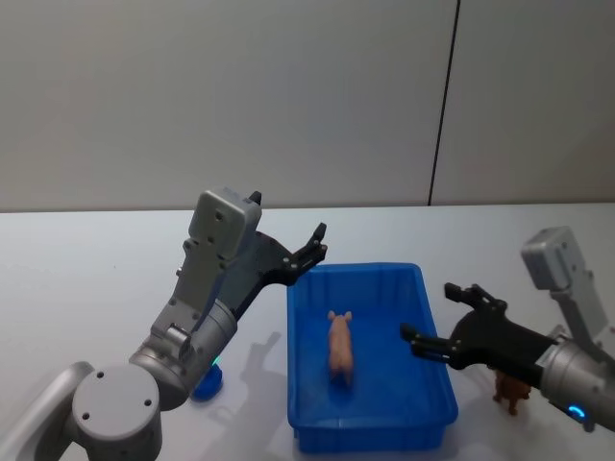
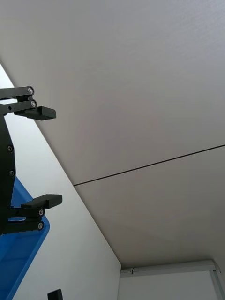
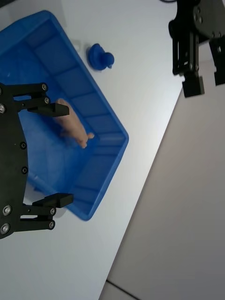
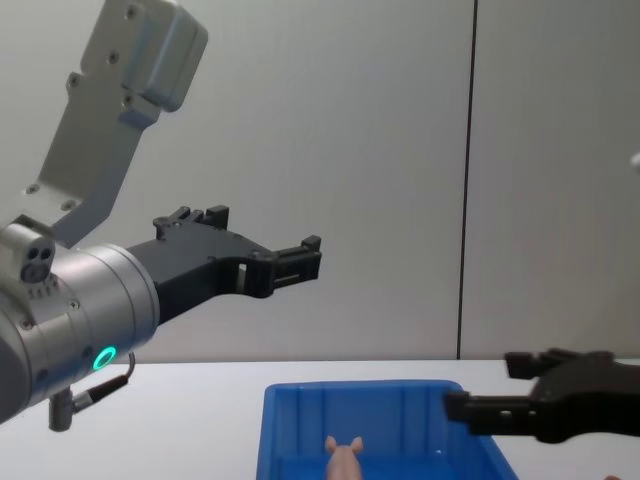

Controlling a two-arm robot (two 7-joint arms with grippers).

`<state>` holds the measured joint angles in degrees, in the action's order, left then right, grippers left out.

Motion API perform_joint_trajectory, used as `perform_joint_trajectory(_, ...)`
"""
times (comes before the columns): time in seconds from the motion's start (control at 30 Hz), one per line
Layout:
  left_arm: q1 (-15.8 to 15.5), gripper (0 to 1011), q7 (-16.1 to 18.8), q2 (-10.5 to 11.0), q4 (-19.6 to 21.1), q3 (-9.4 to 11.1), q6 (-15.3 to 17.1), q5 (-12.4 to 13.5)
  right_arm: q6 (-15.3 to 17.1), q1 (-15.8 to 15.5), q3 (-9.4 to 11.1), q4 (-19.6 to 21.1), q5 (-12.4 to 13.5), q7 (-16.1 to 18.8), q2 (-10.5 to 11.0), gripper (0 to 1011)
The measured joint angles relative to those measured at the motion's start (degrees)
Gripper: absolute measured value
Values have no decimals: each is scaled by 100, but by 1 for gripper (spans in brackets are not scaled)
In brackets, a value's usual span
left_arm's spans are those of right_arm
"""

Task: Pick up the two dolls from the table and place them into the box.

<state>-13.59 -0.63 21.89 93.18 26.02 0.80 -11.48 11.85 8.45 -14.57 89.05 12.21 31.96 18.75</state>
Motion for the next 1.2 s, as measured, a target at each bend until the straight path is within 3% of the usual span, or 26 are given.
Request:
perform_joint_trajectory(0.73,0,1001,0,0,0,0,0,0,68,-925,431,564,597,-849,708,1001)
perform_joint_trajectory(1.2,0,1001,0,0,0,0,0,0,457,-1071,430,450,731,-903,785,1001)
